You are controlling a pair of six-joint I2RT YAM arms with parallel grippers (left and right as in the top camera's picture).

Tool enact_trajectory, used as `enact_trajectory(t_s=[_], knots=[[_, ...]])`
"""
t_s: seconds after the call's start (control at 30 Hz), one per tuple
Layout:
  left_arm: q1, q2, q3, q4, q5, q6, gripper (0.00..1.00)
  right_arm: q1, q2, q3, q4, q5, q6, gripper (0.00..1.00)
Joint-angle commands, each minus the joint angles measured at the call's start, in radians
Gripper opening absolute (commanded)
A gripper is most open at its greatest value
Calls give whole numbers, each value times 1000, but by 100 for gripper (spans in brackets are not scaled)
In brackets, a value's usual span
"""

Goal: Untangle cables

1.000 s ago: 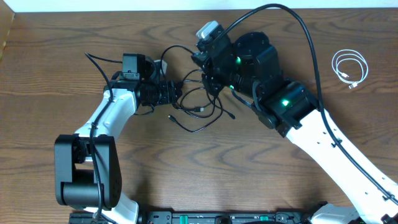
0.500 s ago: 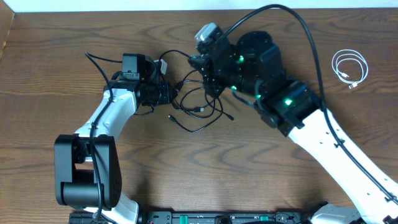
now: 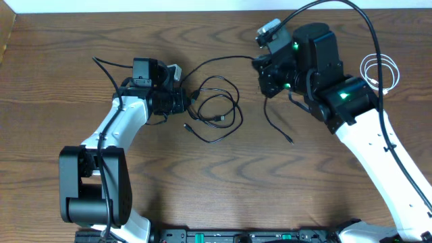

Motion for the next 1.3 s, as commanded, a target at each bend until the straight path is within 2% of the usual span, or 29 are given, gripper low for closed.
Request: enact_trajectory(t_s=[0.0, 0.23, 0.67, 0.7, 0.73, 0.77, 0.83, 0.93, 1.1, 1.27], knots=[[4, -8, -4, -6, 27, 10, 8, -29, 19, 8, -31, 153, -7, 1], [4, -8, -4, -5, 81, 10, 8, -76, 103, 8, -79, 252, -7, 1], [4, -8, -4, -5, 186, 10, 7, -105, 366, 8, -79, 253, -7, 2], [4, -8, -4, -5, 186, 9, 7, -105, 389, 8, -72, 254, -7, 8], [4, -8, -4, -5, 186, 9, 7, -105, 407, 8, -64, 253, -7, 27], [4, -8, -4, -5, 186, 9, 8, -104, 425, 8, -53, 247, -6, 42], [4, -8, -4, -2, 186, 9, 8, -100, 440, 8, -40, 186, 4, 63], [4, -8, -4, 0, 185, -10, 8, -87, 436, 8, 2, 10, 0, 83], [4, -8, -4, 14, 183, -181, 8, -47, 435, 8, 88, -296, -38, 81], [4, -8, -4, 14, 181, -294, 8, 16, 446, 7, 93, -272, -37, 77]])
